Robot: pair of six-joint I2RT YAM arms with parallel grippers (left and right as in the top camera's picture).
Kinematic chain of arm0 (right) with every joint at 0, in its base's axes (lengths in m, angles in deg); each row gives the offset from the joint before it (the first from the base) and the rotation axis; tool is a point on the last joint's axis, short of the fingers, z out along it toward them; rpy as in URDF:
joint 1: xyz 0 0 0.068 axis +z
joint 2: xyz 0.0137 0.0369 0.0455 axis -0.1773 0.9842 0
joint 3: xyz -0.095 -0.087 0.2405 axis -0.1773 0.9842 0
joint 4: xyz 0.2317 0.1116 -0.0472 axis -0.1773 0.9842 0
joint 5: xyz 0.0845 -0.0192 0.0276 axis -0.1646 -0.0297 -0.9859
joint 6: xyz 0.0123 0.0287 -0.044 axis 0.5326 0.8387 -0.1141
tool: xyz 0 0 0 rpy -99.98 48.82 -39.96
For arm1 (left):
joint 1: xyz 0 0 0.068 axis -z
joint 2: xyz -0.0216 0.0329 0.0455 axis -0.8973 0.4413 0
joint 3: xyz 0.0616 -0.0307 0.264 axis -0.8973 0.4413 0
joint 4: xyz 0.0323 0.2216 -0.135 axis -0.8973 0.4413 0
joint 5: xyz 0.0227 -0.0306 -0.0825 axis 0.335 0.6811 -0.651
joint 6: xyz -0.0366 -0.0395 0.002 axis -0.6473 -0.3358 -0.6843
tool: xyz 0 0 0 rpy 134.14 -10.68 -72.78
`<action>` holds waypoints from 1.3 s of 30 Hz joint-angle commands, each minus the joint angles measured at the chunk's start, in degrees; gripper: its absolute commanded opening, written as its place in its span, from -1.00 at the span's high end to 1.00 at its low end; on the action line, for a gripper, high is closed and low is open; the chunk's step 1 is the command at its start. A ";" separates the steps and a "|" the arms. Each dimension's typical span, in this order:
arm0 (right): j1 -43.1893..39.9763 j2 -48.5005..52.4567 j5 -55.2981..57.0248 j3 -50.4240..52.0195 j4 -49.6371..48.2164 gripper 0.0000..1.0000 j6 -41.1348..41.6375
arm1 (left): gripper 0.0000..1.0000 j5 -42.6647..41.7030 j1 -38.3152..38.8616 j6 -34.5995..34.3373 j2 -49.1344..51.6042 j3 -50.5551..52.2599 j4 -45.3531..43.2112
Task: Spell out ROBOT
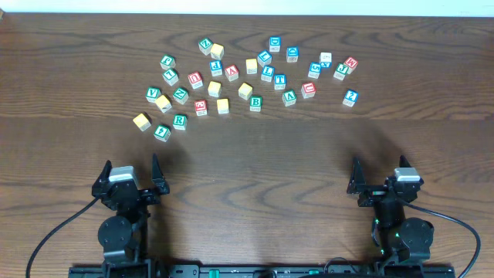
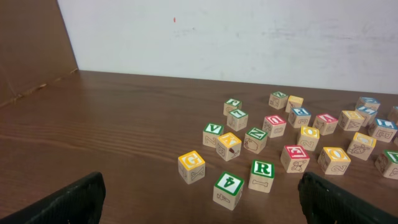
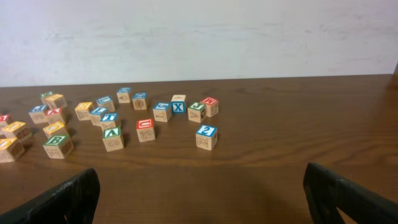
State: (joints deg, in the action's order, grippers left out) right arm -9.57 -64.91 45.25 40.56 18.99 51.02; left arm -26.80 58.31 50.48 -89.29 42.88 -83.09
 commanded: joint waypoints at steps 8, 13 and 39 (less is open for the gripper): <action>-0.44 -0.37 0.07 0.20 0.13 -0.98 0.35 | -0.96 0.98 0.11 0.81 -0.39 0.68 2.62; -0.44 -0.37 0.07 0.20 0.13 -0.99 0.35 | -0.95 0.87 0.11 0.81 -0.39 0.68 2.12; -0.44 -0.37 0.07 0.20 0.13 -0.99 0.37 | -0.95 -2.91 0.11 -3.56 11.02 -10.25 1.75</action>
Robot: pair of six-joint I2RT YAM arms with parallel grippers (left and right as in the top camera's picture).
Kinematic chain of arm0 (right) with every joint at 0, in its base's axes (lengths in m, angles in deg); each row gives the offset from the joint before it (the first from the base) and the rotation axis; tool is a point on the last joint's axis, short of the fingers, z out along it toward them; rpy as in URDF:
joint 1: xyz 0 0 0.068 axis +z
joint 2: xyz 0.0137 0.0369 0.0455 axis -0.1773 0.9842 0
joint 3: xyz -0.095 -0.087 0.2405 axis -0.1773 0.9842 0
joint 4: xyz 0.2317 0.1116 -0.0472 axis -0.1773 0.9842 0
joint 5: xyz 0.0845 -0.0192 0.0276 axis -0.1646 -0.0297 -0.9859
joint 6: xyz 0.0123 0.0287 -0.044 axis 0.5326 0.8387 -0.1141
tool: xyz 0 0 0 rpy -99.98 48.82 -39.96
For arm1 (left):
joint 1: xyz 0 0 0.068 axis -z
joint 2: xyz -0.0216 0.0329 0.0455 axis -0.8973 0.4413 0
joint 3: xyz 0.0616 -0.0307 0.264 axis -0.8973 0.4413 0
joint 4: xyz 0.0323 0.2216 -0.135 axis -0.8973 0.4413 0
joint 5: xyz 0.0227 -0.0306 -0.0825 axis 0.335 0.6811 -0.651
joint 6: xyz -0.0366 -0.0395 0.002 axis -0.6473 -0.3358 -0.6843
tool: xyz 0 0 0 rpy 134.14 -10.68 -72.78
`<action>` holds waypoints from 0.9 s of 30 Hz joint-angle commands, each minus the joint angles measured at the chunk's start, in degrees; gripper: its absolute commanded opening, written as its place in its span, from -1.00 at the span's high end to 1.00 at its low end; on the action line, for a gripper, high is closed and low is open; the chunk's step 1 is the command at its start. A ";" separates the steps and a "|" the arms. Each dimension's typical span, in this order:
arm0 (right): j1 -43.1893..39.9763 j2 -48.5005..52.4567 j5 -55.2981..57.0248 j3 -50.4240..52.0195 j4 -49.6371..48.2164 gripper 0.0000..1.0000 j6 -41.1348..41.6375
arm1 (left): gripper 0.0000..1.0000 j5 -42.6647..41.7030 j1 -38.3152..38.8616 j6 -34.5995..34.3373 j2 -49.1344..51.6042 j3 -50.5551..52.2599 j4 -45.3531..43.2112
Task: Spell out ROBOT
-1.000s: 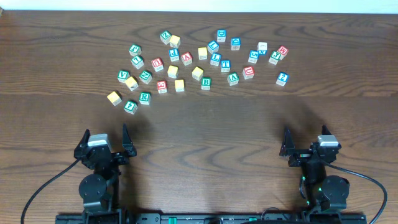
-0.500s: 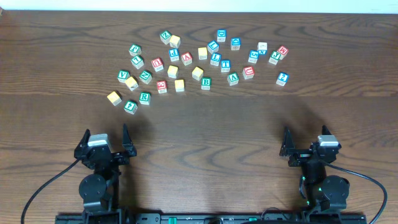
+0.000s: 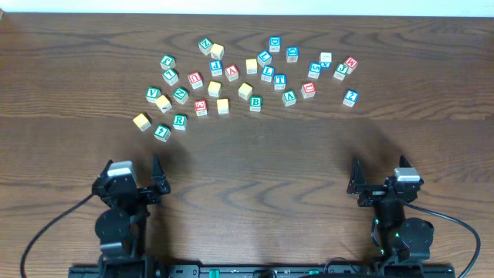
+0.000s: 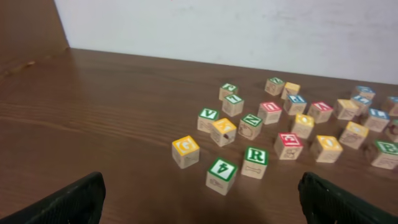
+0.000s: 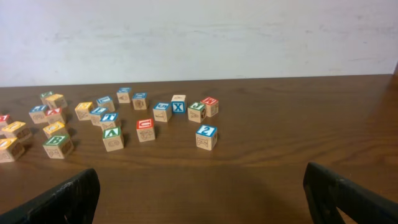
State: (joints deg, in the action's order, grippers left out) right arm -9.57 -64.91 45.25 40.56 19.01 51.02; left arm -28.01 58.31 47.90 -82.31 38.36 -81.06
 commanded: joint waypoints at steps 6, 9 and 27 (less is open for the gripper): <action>-0.44 -0.37 0.04 0.20 0.11 -0.99 0.37 | -0.95 -4.83 0.11 -0.98 16.35 -16.33 1.92; -0.44 -0.37 0.07 0.20 0.11 -0.99 0.37 | -0.95 -7.52 0.11 -1.01 22.71 -22.84 6.21; -0.44 -0.35 0.09 0.20 0.13 -0.98 0.35 | -0.95 -15.19 0.11 -2.27 45.86 -46.45 24.90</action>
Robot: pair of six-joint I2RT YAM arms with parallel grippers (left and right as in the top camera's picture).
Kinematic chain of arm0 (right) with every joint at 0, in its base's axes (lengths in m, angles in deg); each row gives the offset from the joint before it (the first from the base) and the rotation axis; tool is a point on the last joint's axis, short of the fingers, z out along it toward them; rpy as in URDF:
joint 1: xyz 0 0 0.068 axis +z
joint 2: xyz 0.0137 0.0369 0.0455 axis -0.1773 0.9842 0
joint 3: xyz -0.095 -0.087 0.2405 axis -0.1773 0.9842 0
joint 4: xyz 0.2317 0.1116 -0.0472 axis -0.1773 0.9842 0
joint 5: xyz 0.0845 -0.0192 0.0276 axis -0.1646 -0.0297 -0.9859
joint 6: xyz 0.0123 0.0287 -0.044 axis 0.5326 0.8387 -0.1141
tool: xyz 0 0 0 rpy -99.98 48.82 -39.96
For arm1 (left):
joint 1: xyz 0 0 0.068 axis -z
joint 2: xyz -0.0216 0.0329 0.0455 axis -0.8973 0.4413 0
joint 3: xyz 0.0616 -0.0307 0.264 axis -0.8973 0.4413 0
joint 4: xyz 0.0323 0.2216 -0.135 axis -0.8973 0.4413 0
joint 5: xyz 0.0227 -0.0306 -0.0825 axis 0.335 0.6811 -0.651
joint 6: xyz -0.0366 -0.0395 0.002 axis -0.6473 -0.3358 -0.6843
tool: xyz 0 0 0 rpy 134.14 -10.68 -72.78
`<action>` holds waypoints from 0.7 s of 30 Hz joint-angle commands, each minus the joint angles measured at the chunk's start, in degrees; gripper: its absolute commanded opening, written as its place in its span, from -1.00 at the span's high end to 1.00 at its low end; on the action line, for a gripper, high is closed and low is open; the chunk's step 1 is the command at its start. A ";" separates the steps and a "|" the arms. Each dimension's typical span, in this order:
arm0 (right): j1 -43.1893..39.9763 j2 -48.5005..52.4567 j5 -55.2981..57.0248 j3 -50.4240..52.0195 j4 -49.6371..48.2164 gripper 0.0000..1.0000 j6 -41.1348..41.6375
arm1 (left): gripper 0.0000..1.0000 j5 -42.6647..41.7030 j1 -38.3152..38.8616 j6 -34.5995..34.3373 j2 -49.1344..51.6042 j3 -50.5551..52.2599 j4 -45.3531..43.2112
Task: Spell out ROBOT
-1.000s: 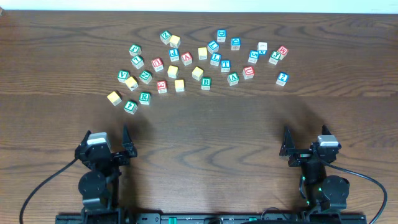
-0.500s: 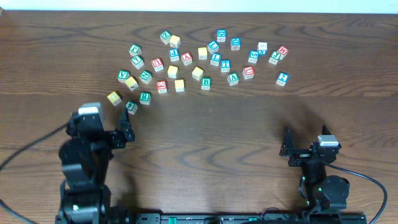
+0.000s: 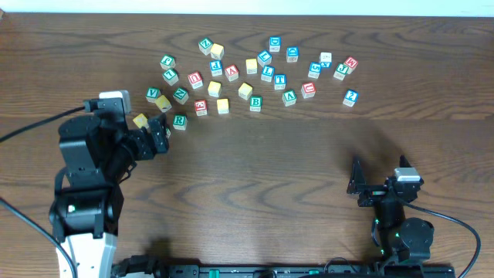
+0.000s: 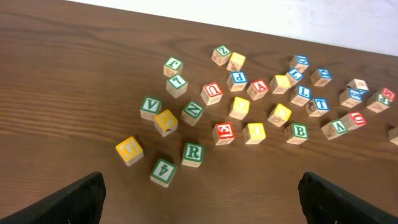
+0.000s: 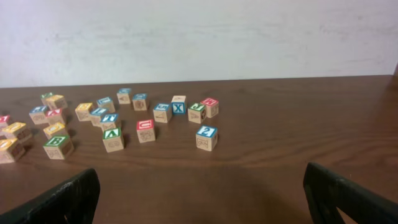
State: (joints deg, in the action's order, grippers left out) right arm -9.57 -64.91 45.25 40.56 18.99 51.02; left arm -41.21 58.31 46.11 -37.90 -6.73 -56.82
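Note:
Wooden letter blocks lie scattered across the far half of the table (image 3: 255, 177). A green R block (image 4: 193, 153) (image 3: 180, 121) lies at the cluster's near left, beside a green 4 block (image 4: 163, 171) and a yellow G block (image 4: 129, 149). A yellow O block (image 4: 254, 132) and a green B block (image 4: 300, 132) (image 3: 255, 103) lie further right. My left gripper (image 4: 199, 202) (image 3: 152, 137) hangs open and empty above the table, just in front of the R and 4 blocks. My right gripper (image 5: 199, 199) (image 3: 382, 179) stands open and empty near the front edge.
Several more blocks in red, blue, yellow and green spread to the right, ending at a blue 2 block (image 5: 206, 137) (image 3: 350, 97). A white wall (image 5: 199, 37) closes the table's far side. Bare wood lies between the blocks and the right arm.
My left arm has gone from low near the front edge to raised over the left end of the blocks, its camera now looking down on them. The right arm has not moved.
Both grippers stood open and empty at the front edge, with all blocks untouched. Then the left gripper had lifted and tipped slightly toward the blocks. Now it hangs open by the R and 4 blocks. No block has moved.

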 commanded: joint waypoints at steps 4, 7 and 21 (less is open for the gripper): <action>-0.44 -0.33 -0.15 0.20 0.11 -0.99 0.39 | -0.95 -1.97 0.11 -0.46 3.76 -1.36 0.79; -0.44 -0.33 -0.17 0.20 -0.02 -0.99 0.39 | -0.95 -1.97 0.11 -0.48 5.29 -1.36 0.79; -0.46 3.26 -7.85 -3.39 -0.37 -0.99 0.81 | -0.95 -1.79 0.07 -0.61 10.36 -2.08 -1.64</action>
State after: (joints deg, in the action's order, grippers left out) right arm -9.57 -63.80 39.98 40.17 18.34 51.24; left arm -42.28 58.29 45.70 -27.43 -6.82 -58.15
